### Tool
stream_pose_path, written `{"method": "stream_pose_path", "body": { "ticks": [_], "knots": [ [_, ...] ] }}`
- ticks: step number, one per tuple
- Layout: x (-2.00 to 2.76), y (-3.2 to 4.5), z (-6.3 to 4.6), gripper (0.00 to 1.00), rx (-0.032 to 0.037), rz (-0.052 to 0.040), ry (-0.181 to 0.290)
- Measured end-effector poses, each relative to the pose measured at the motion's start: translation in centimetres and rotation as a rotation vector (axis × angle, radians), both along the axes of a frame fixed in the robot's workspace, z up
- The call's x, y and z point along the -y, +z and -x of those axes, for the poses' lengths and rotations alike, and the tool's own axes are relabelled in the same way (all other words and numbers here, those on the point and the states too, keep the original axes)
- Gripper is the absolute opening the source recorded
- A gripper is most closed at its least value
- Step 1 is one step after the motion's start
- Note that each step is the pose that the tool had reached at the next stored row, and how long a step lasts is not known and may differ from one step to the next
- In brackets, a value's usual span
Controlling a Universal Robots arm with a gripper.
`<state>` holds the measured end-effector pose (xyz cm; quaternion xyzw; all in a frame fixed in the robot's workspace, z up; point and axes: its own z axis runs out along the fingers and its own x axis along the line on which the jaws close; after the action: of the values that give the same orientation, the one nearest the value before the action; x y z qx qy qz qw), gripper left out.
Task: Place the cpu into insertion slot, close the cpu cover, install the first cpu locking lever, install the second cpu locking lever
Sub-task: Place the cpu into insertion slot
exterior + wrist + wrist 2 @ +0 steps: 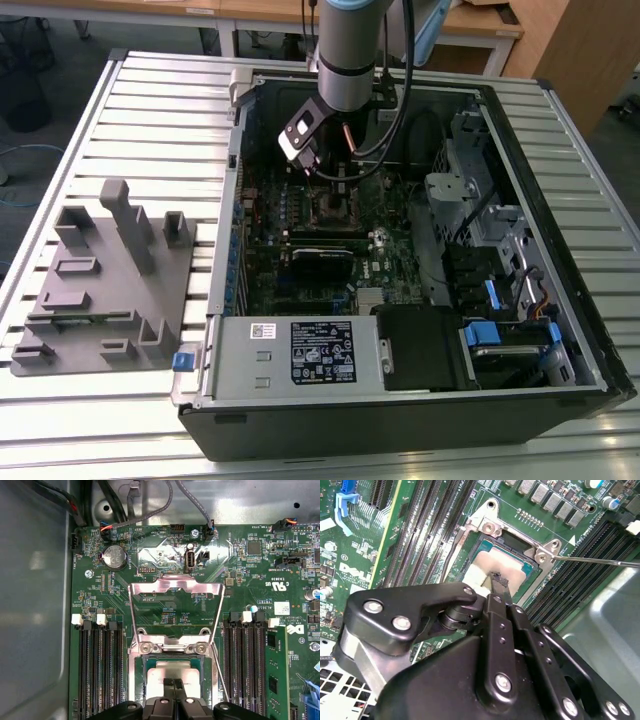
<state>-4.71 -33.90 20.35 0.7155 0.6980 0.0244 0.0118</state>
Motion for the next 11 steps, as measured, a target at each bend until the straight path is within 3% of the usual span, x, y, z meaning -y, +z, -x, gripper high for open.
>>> {"method": "stream_pose_path", "body": {
  "ticks": [2,4,11],
  "knots": [
    [0.0,0.01,0.0,0.1,0.0,0.0,0.0],
    [0.0,0.84,0.0,0.1,0.0,0.0,0.0],
    [0.05,0.83,0.0,0.1,0.0,0.0,0.0]
  ]
}}
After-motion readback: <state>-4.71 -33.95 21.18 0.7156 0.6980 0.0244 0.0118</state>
